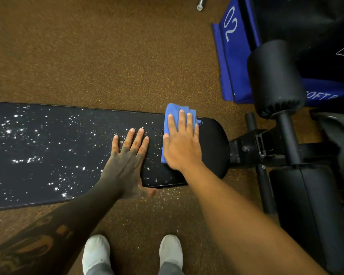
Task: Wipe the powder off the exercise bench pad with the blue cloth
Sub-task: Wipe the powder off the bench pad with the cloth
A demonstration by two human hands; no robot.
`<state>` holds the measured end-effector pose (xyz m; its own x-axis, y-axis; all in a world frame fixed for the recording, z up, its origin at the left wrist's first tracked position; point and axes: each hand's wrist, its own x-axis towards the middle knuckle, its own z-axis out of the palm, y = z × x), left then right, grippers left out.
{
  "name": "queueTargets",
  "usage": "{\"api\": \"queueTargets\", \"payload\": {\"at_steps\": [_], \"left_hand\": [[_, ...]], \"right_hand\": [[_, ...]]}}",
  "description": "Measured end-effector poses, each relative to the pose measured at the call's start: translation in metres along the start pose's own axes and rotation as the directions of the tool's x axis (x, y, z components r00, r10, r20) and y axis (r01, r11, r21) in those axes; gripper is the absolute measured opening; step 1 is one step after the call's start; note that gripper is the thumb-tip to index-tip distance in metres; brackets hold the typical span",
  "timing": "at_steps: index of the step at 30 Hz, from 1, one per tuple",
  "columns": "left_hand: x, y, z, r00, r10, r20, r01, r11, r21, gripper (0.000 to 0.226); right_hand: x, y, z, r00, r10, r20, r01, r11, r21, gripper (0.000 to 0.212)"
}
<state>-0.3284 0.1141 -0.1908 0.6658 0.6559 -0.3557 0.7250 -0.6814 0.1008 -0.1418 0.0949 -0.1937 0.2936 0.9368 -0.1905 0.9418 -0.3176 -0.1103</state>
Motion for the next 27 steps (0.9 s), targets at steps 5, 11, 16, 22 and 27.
{"api": "queueTargets", "payload": {"at_steps": [5,11,16,22,27], "left_hand": [[-0.002,-0.002,0.000,1.000,0.012,-0.015,-0.012,1.000,-0.002,0.152],[-0.002,-0.005,-0.002,1.000,0.009,-0.004,-0.009,1.000,-0.009,0.154],[-0.003,-0.009,-0.005,1.000,0.006,-0.019,-0.006,0.999,-0.032,0.155],[-0.003,-0.013,-0.008,1.000,0.000,0.005,0.000,1.000,-0.018,0.158],[-0.007,-0.023,-0.006,1.000,-0.015,0.017,0.015,1.000,-0.019,0.161]], "right_hand": [[-0.052,-0.002,0.006,0.995,-0.074,0.062,0.074,0.997,-0.005,0.062],[0.019,-0.008,0.000,0.999,0.026,0.024,-0.026,1.000,-0.017,0.061],[-0.006,-0.017,0.004,0.999,-0.039,-0.006,0.039,0.999,-0.025,0.062],[0.003,0.000,-0.001,0.996,-0.092,0.018,0.093,0.994,-0.052,0.061],[0.019,-0.038,0.004,0.995,0.094,-0.022,-0.094,0.996,0.001,0.061]]}}
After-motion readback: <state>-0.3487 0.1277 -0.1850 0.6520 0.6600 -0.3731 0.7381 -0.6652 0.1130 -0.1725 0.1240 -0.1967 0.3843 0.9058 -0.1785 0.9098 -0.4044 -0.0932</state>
